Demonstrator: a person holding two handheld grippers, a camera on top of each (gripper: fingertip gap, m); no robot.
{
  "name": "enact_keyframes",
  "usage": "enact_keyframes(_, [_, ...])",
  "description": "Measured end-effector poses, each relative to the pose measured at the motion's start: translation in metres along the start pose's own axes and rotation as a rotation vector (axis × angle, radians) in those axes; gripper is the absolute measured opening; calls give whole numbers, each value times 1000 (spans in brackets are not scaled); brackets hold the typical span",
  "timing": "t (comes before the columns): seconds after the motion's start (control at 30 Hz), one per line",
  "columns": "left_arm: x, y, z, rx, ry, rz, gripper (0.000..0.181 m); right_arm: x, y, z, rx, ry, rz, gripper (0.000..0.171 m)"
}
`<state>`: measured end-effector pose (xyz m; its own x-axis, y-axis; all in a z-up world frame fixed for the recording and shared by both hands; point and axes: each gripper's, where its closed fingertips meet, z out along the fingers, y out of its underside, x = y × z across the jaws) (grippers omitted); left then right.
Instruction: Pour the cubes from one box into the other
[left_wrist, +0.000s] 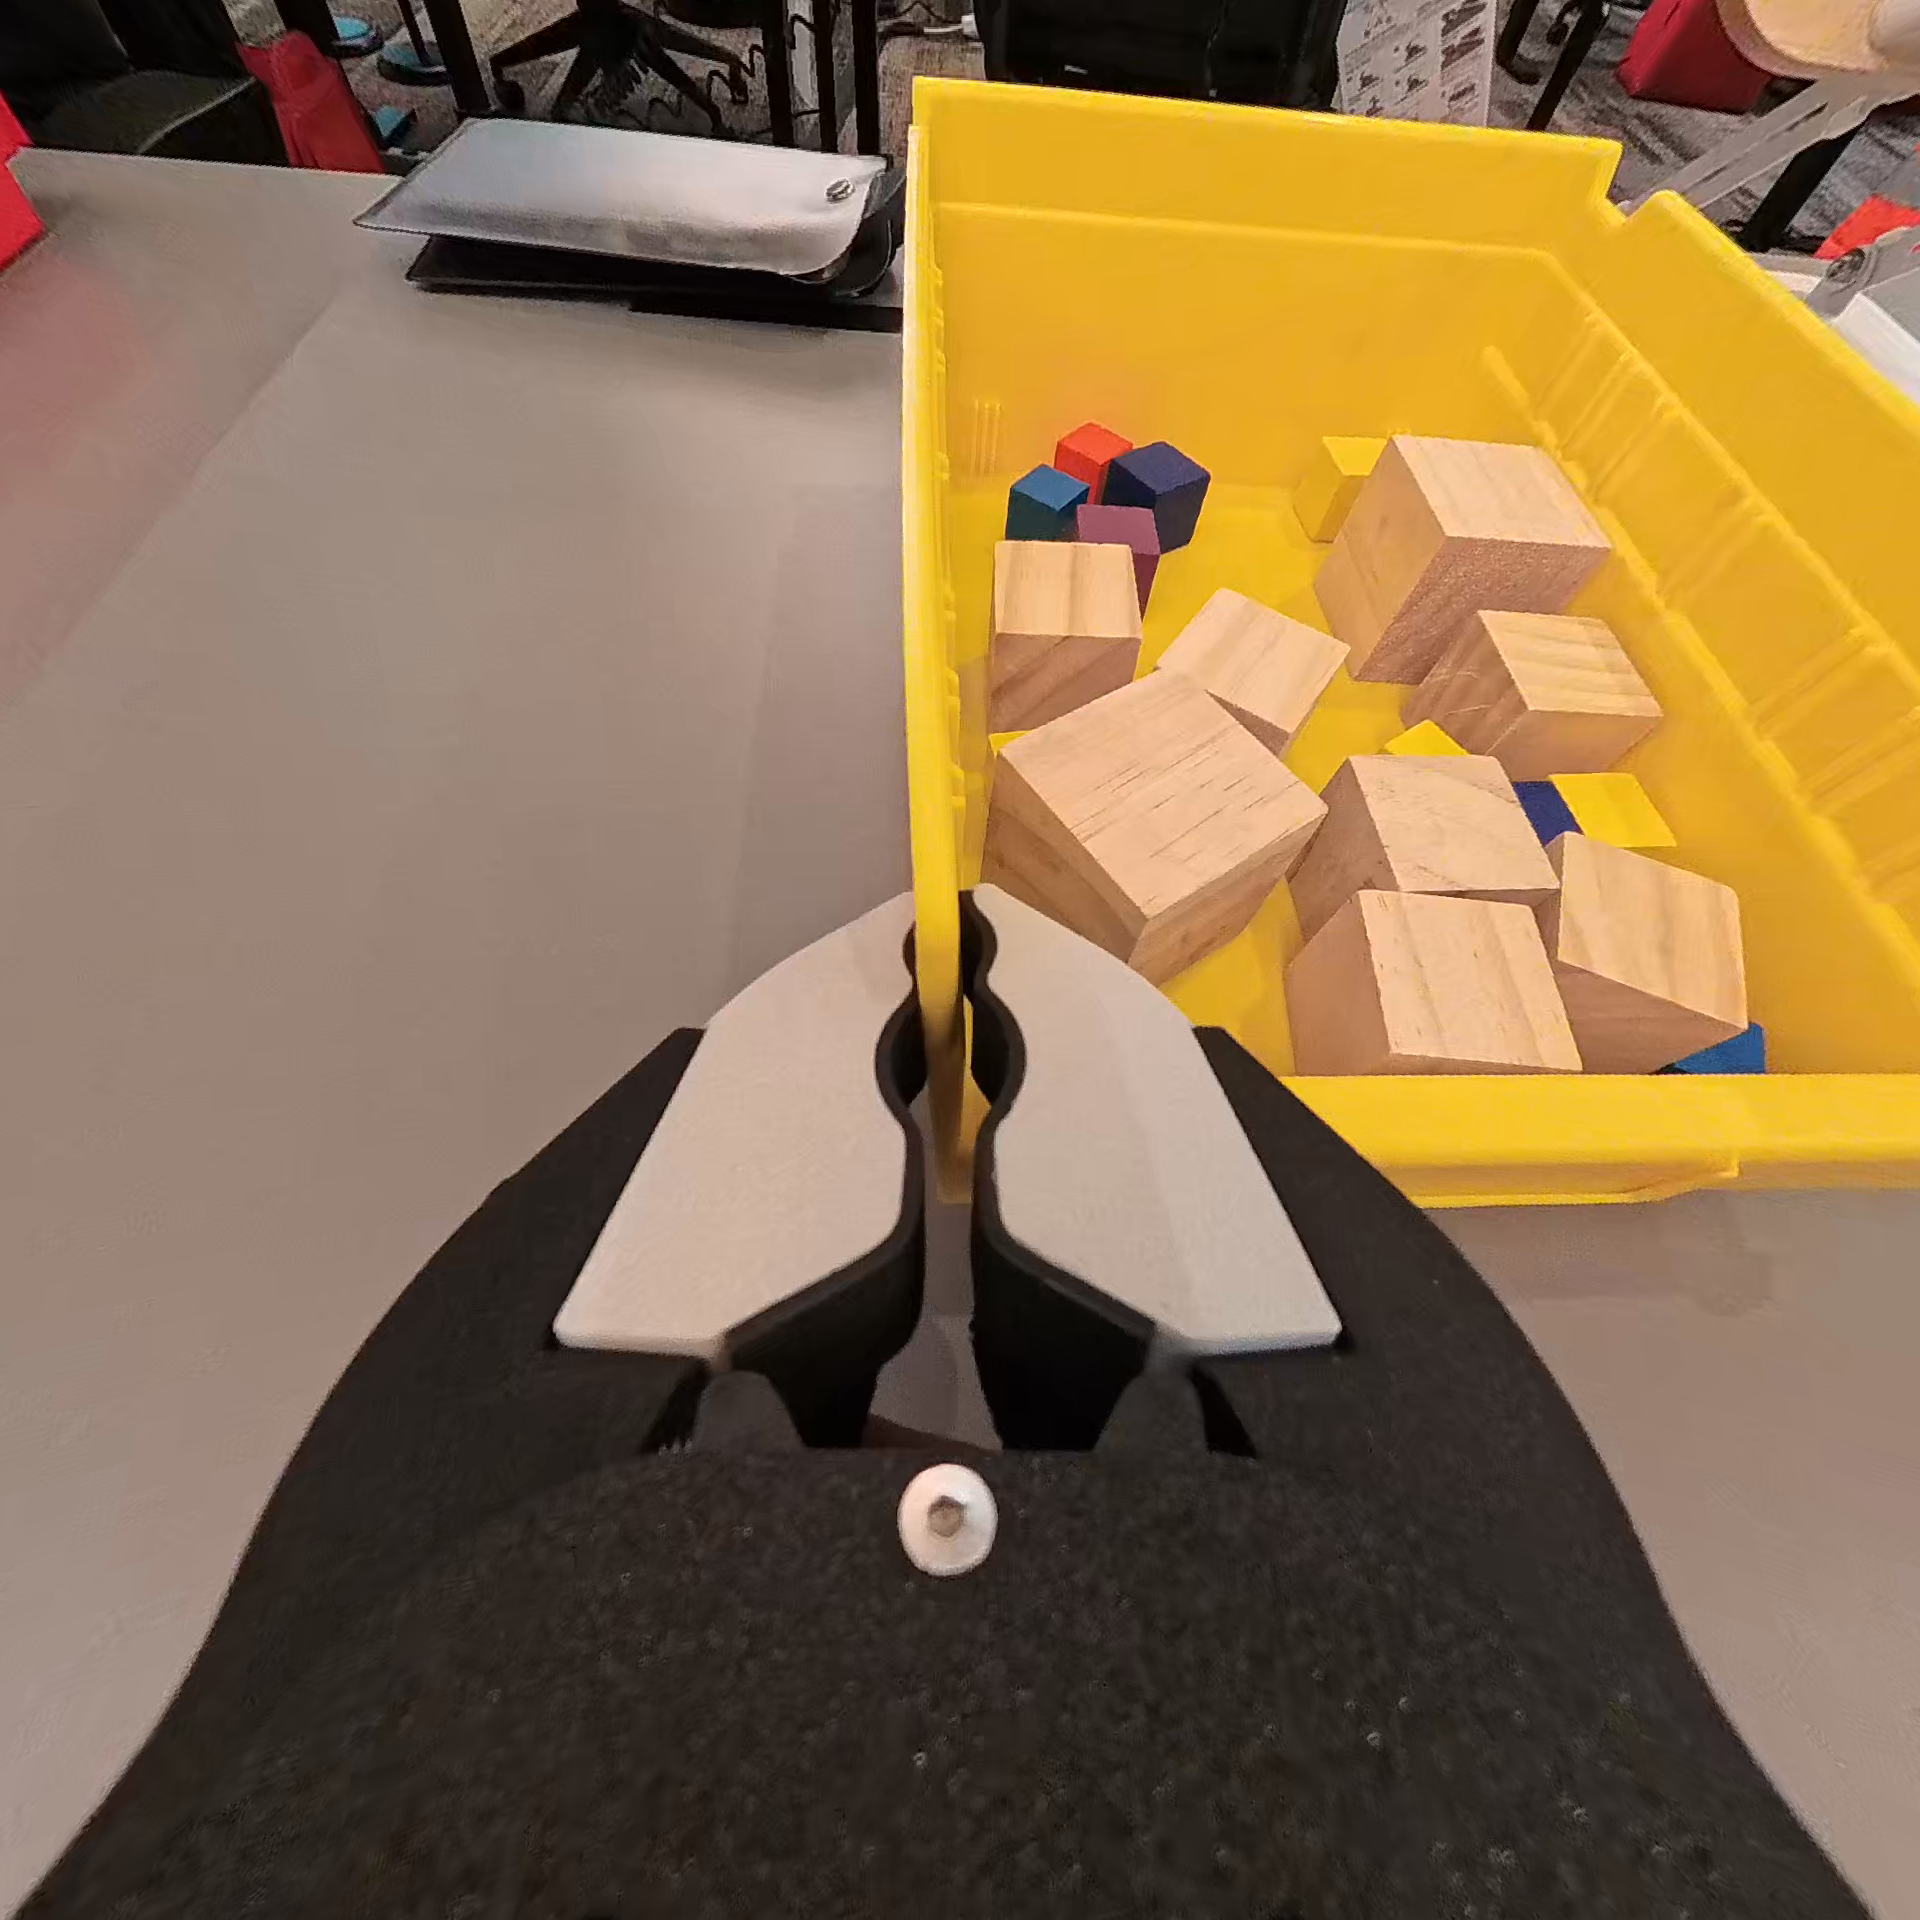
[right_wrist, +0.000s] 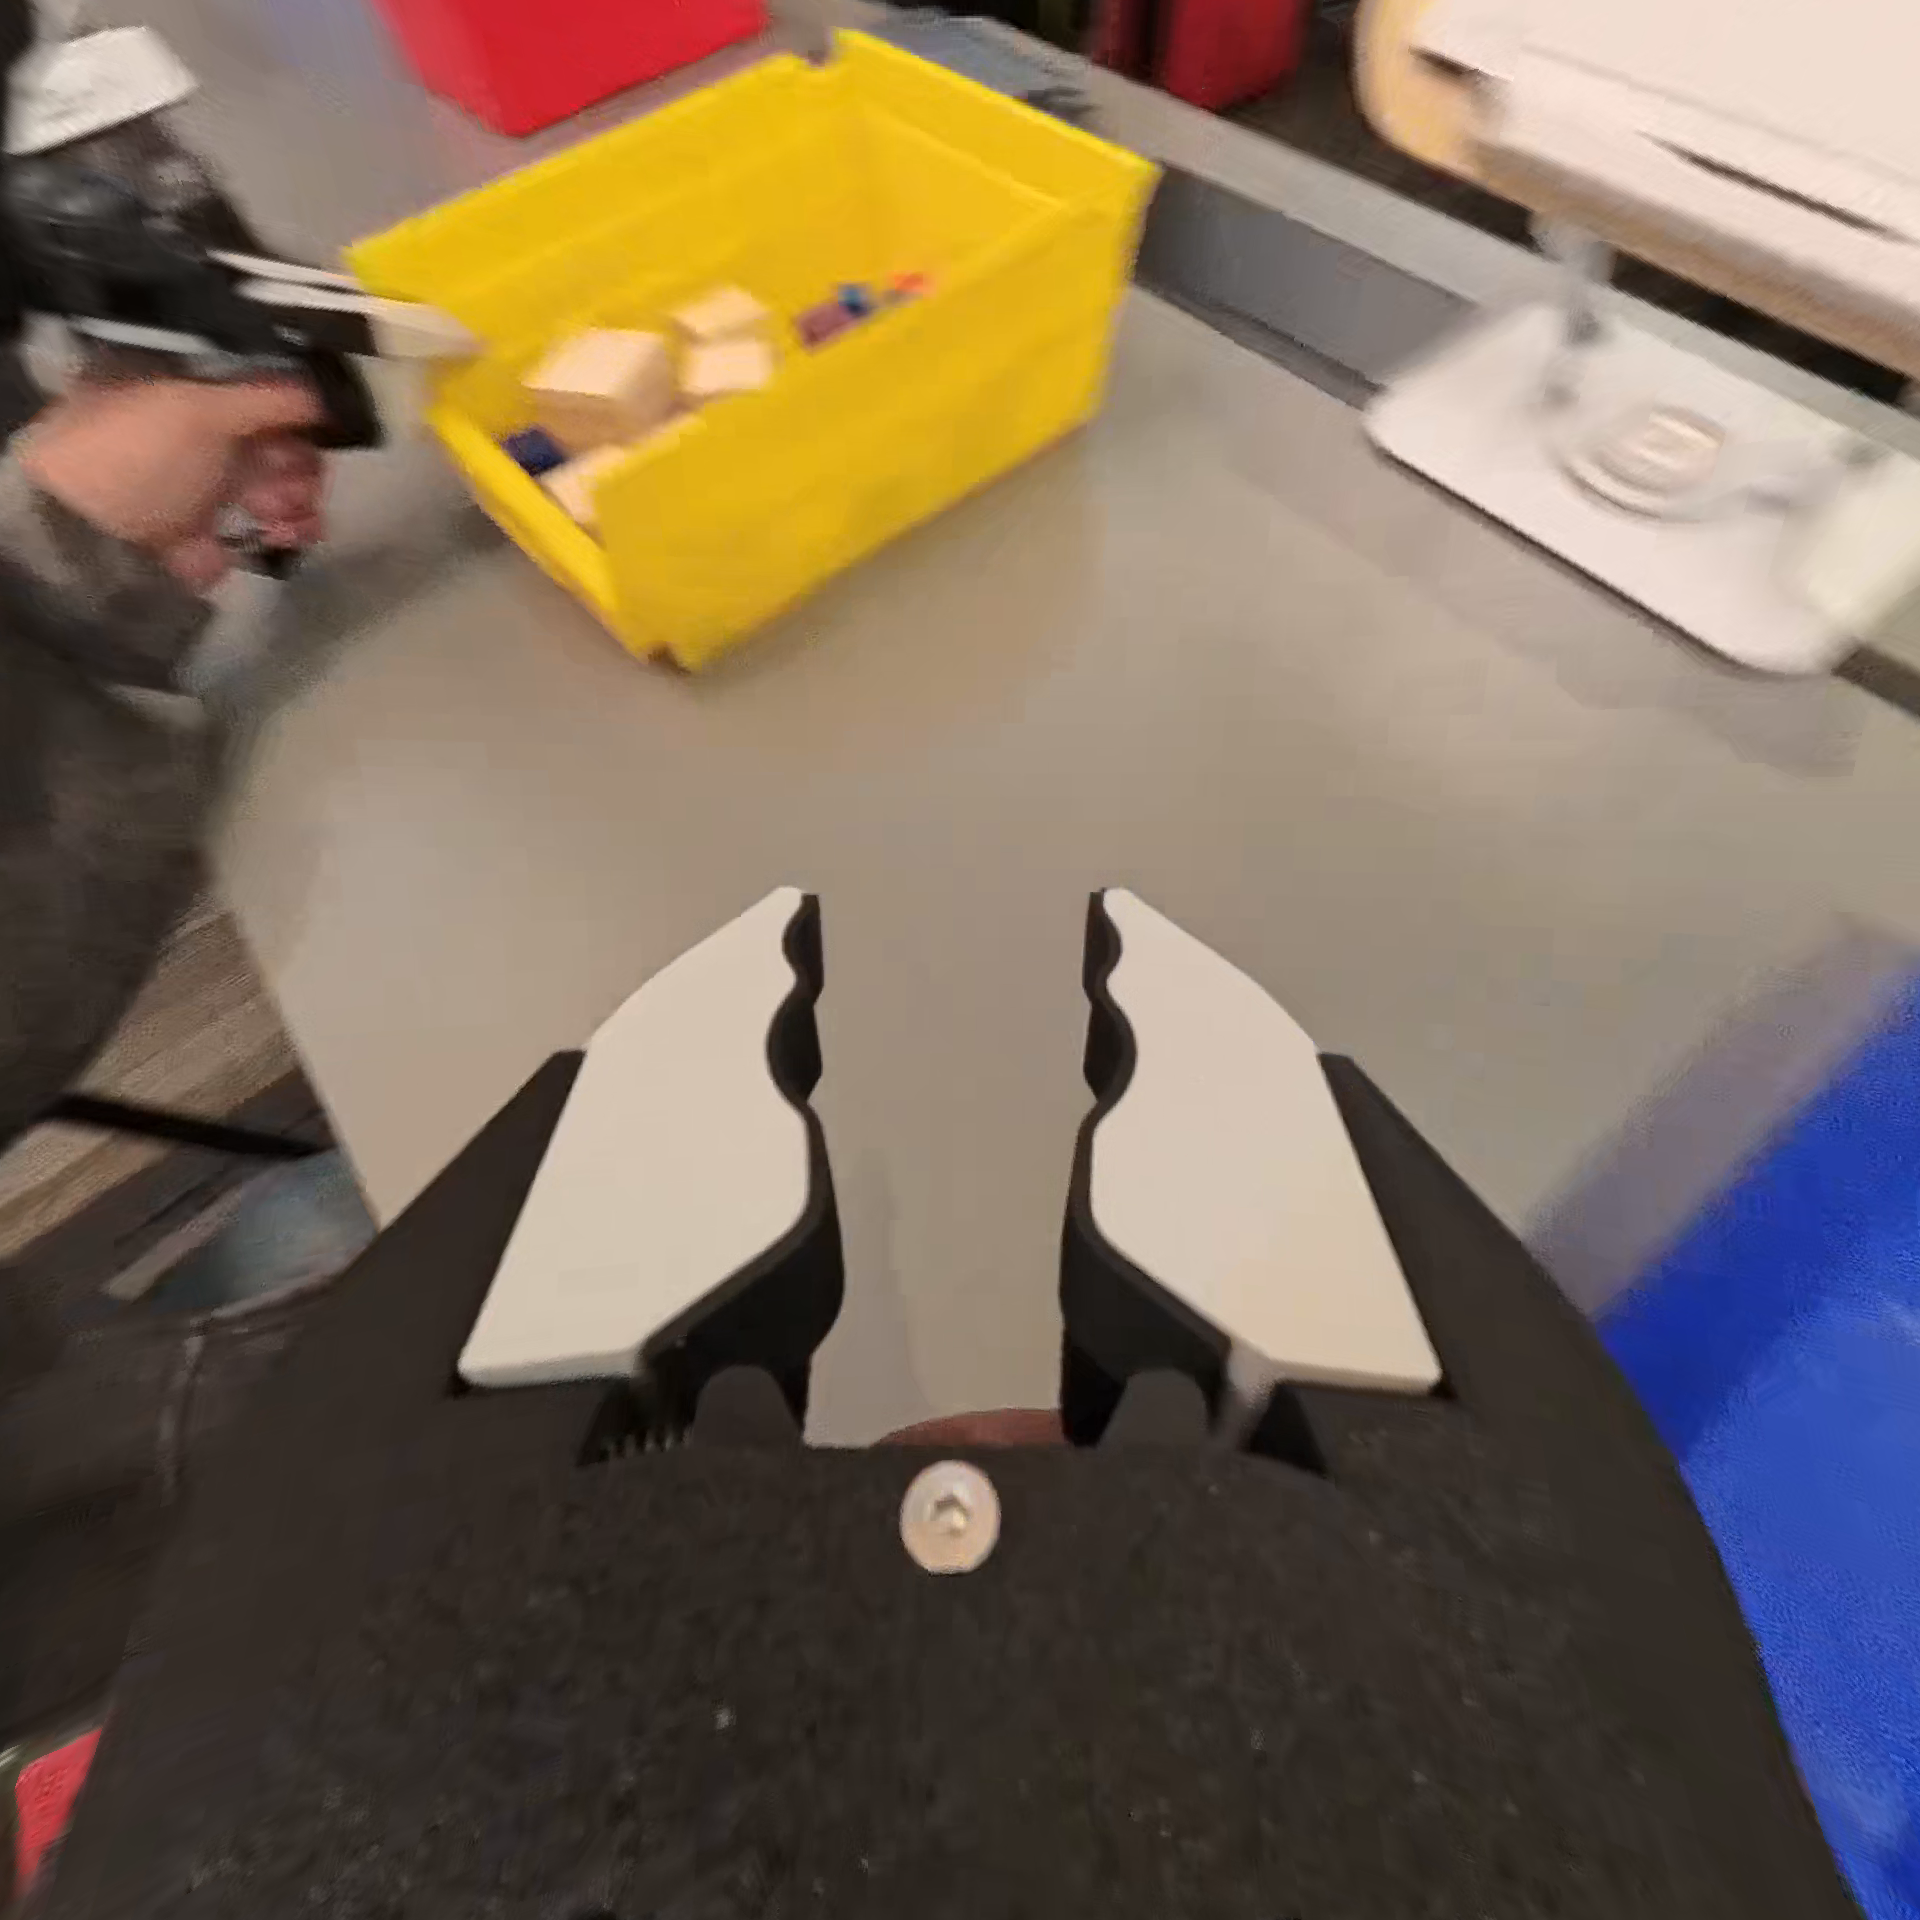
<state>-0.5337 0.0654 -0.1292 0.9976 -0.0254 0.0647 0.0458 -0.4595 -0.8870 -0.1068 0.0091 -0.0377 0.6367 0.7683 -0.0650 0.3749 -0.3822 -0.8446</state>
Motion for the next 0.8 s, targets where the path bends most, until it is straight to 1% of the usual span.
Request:
enact_keyframes(0.03, [0, 0, 0, -1, 1, 2, 3, -7, -24, 17, -27, -56, -37, 47])
enact_keyframes(0.1, [0, 0, 0, -1, 3, 5, 3, -4, -79, 54, -22, -67, -120, 46])
enact_keyframes(0.13, [0, 0, 0, -1, 2, 3, 3, -6, -103, 75, -30, -100, -165, 47])
enact_keyframes(0.17, [0, 0, 0, -2, 2, 5, 3, -6, -122, 100, -69, -125, -220, 47])
enact_keyframes(0.23, [0, 0, 0, 2, 8, 2, 3, 7, -154, 154, -155, -103, -355, 47])
enact_keyframes(0.3, [0, 0, 0, 9, 17, -7, 3, 20, -172, 210, -271, -123, -420, 47])
enact_keyframes(0.4, [1, 0, 0, 21, 45, -25, 4, 46, -178, 282, -479, -155, -436, 47])
enact_keyframes(0.47, [1, 0, 0, 32, 64, -43, 4, 54, -172, 317, -592, -205, -427, 46])
enact_keyframes(0.57, [1, 0, 0, 32, 64, -42, 5, 66, -157, 353, -741, -213, -488, 46])
enact_keyframes(0.67, [1, 0, 0, 29, 62, -36, 4, 85, -142, 375, -865, -153, -581, 41])
enact_keyframes(0.7, [1, 0, 0, 29, 62, -35, 4, 87, -137, 378, -907, -174, -596, 43])
enact_keyframes(0.73, [1, 0, 0, 31, 61, -34, 4, 74, -132, 375, -949, -285, -554, 13])
enact_keyframes(0.77, [0, 0, 0, 33, 55, -34, 4, 70, -130, 375, -969, -313, -542, 5])
enact_keyframes(0.8, [-1, -1, 0, 29, 48, -34, 4, 70, -129, 373, -981, -324, -575, 4])
